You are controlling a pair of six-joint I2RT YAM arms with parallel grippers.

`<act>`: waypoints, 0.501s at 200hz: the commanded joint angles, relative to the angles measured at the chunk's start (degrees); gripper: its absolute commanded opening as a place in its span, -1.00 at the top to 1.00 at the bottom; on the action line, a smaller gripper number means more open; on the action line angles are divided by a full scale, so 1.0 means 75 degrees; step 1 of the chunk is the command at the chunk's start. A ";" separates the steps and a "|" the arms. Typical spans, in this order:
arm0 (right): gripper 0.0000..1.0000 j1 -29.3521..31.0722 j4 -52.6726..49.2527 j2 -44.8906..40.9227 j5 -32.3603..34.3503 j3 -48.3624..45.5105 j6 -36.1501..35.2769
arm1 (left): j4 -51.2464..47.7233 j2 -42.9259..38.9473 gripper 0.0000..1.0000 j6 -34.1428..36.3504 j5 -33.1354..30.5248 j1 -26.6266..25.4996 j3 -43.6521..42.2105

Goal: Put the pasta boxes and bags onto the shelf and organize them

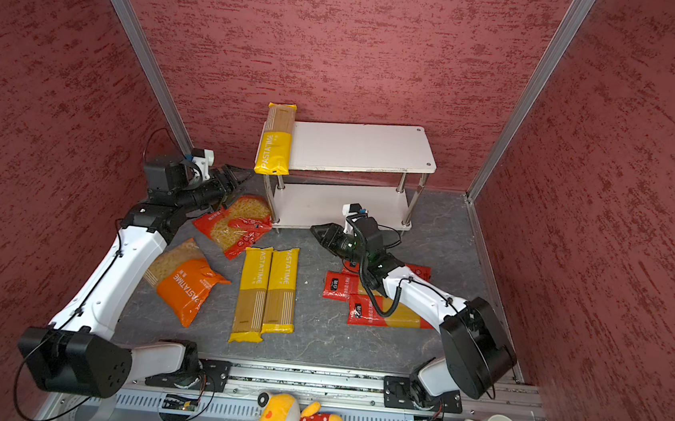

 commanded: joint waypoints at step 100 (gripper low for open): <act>0.24 0.0082 -0.0013 0.0105 -0.0059 0.0195 0.0326 | 0.2236 0.1512 -0.01 -0.1075 -0.0575 -0.0984 0.0942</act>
